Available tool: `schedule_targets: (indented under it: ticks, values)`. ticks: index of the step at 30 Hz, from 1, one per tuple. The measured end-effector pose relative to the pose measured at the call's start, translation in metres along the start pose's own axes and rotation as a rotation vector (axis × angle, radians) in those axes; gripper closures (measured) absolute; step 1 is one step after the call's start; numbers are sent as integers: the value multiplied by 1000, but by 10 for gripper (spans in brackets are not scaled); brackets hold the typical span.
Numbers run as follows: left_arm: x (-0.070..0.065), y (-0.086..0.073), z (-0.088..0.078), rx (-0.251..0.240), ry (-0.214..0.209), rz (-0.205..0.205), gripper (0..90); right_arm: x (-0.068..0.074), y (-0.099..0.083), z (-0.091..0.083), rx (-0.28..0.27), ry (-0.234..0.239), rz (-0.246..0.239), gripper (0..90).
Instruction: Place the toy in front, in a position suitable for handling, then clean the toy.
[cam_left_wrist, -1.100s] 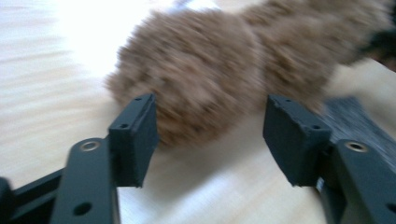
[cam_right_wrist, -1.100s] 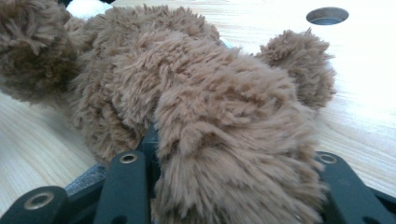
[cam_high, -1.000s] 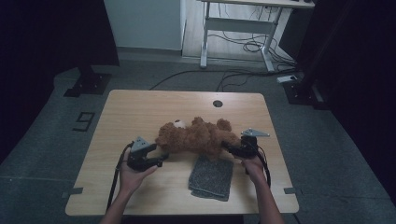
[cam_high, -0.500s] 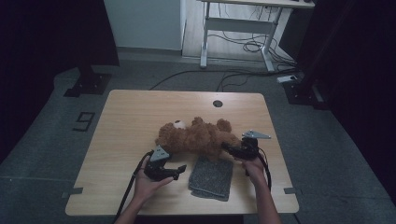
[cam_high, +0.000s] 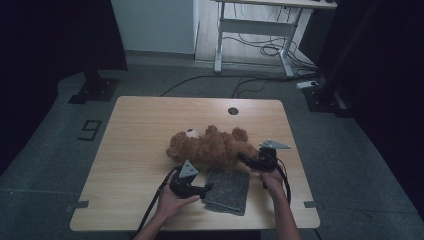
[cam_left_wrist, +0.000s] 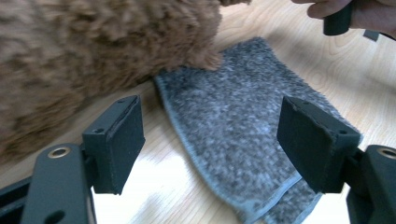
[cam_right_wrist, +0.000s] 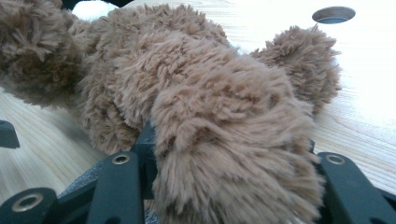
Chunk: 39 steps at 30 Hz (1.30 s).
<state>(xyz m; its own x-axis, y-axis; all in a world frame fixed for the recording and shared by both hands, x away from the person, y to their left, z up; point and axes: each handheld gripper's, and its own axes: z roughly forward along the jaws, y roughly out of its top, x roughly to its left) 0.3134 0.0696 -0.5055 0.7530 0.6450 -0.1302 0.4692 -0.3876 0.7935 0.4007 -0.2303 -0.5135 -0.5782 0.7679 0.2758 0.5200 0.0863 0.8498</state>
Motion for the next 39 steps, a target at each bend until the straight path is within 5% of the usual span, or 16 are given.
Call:
schedule_targets:
  ticks: [23, 34, 39]
  values:
    - [-36, 14, 42, 55, -52, 65, 194, -2, -1, -1, 6, 11, -1, 479]
    - [-51, 3, 77, 186, -21, 118, 128, -3, -1, -2, 5, 14, 1, 476]
    - [-54, -2, 80, 177, 9, 145, 103, -3, -1, -2, 5, 15, 0, 474]
